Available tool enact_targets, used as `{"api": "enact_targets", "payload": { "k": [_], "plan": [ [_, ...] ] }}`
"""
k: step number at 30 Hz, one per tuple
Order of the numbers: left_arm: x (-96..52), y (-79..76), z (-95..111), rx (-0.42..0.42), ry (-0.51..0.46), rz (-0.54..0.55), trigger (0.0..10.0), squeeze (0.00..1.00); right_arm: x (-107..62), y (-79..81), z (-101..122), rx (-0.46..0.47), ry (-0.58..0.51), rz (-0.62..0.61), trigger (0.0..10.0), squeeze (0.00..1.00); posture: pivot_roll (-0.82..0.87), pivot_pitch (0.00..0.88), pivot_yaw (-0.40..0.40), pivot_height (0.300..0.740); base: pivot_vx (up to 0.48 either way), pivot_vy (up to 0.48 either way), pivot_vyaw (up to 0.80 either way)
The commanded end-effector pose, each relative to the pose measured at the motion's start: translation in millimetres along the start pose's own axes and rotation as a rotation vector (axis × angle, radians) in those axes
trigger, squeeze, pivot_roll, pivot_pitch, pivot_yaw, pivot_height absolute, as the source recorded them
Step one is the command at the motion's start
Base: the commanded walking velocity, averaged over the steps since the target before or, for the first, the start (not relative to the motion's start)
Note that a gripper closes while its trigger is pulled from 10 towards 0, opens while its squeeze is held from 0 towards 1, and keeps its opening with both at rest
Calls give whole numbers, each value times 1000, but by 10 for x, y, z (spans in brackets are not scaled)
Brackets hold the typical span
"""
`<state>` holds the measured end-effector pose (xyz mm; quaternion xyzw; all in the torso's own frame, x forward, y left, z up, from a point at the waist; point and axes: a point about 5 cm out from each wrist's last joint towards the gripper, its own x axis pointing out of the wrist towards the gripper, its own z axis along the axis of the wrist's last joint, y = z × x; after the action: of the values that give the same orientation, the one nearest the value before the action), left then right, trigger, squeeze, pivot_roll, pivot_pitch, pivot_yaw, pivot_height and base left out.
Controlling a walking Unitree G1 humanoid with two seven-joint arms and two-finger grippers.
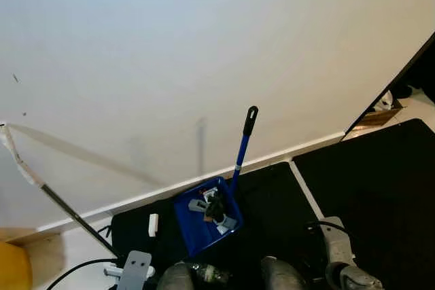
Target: Sweep floor
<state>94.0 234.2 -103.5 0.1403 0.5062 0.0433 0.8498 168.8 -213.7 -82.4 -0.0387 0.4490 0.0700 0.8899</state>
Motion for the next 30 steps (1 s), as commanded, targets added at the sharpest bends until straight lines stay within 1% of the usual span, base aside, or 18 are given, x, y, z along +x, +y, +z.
{"api": "enact_targets", "payload": {
  "k": [1, 30],
  "plan": [
    [-20, -70, -65, -5, 22, -16, 10000, 0, -18, -25, -53, -1, 20, -6, 10000, 0, 41, 105, -68, 740, 0, 0, 0],
    [-23, -77, -72, -6, 23, -18, 10000, 0, -17, -30, -48, -3, 21, -8, 10000, 0, 40, 105, -70, 740, 0, 0, 0]
  ]
}}
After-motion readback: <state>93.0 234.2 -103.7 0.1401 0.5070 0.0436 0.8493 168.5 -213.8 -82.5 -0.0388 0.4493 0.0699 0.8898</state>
